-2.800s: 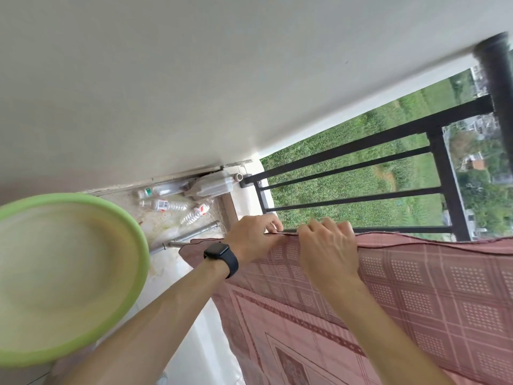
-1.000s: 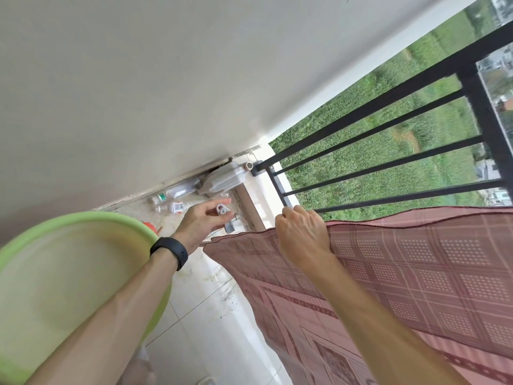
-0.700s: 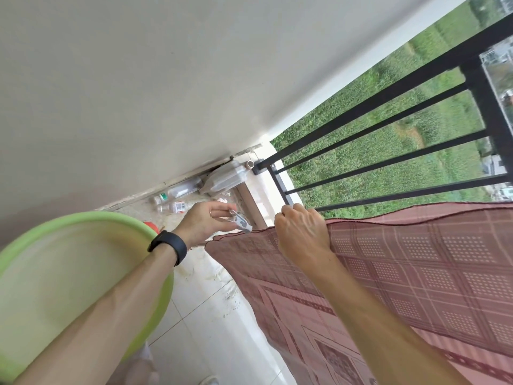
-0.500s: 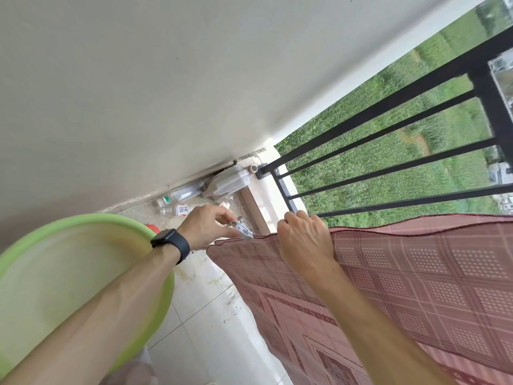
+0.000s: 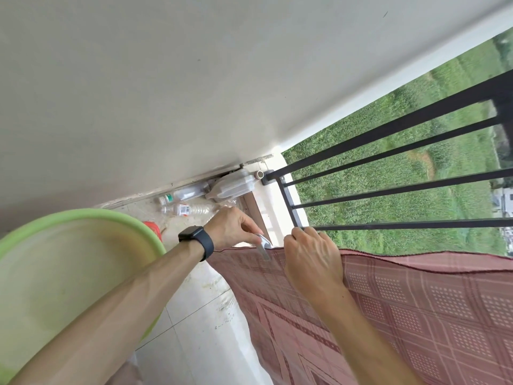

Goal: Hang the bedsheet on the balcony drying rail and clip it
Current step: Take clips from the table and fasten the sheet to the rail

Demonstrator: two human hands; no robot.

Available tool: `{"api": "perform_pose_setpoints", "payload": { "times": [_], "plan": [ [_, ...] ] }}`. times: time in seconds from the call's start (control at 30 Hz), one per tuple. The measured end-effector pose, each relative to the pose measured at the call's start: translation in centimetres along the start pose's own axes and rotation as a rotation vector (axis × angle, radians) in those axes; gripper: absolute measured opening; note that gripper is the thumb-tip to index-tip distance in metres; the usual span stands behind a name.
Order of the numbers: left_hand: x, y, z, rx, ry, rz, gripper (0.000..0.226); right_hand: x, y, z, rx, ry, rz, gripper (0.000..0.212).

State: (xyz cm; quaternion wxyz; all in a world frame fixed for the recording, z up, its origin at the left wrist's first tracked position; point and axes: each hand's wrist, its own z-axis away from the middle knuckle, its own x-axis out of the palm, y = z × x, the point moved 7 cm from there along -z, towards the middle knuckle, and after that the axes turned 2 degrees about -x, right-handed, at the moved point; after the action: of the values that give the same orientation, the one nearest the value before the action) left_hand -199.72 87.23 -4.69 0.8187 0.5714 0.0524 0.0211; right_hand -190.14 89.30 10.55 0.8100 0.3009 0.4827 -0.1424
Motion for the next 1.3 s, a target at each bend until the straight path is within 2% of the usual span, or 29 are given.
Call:
{"api": "perform_pose_setpoints", "payload": {
  "times": [0.2, 0.37, 0.47, 0.53, 0.63, 0.77, 0.9, 1.03, 1.1, 1.2, 1.3],
  "plan": [
    [1.3, 0.0, -0.9, 0.014, -0.092, -0.034, 0.03, 0.0, 0.1, -0.1, 0.001, 0.015, 0.006, 0.024],
    [2.1, -0.5, -0.8, -0.04, -0.137, -0.123, 0.043, 0.1, 0.2, -0.2, 0.016, -0.019, 0.018, 0.026],
    [2.5, -0.2, -0.4, -0.047, -0.098, -0.211, 0.045, 0.6, 0.3, -0.1, -0.002, -0.061, 0.025, 0.009],
    [2.4, -0.1, 0.3, -0.066, -0.021, -0.263, 0.045, 0.8, 0.5, -0.4, 0.004, -0.087, 0.038, 0.019],
    [1.9, 0.4, 2.9, -0.107, 0.08, -0.341, 0.041, 1.0, -0.4, -0.5, -0.039, -0.094, 0.028, 0.018],
    [1.3, 1.8, 8.2, -0.08, 0.105, -0.645, 0.044, 0.2, -1.9, 1.5, -0.094, 0.062, -0.146, 0.023],
    [1.1, 4.5, 13.9, -0.08, 0.141, -0.884, 0.041, -0.3, -2.8, 7.2, -0.044, 0.164, -0.42, 0.012],
    [2.0, 7.7, 19.6, -0.097, 0.199, -0.954, 0.069, 0.3, -2.5, 15.3, 0.042, 0.279, -0.653, 0.012],
    [2.9, 10.0, 22.2, -0.059, 0.245, -1.02, 0.053, 0.2, -2.3, 19.7, 0.092, 0.348, -0.716, 0.021],
    [5.4, 13.5, 25.9, 0.016, 0.277, -1.102, 0.049, -0.6, -1.3, 26.0, 0.162, 0.407, -0.811, 0.034],
    [8.9, 16.1, 29.0, 0.106, 0.253, -1.146, 0.047, -2.5, 0.5, 33.2, 0.233, 0.599, -0.868, 0.014]
  ]
}}
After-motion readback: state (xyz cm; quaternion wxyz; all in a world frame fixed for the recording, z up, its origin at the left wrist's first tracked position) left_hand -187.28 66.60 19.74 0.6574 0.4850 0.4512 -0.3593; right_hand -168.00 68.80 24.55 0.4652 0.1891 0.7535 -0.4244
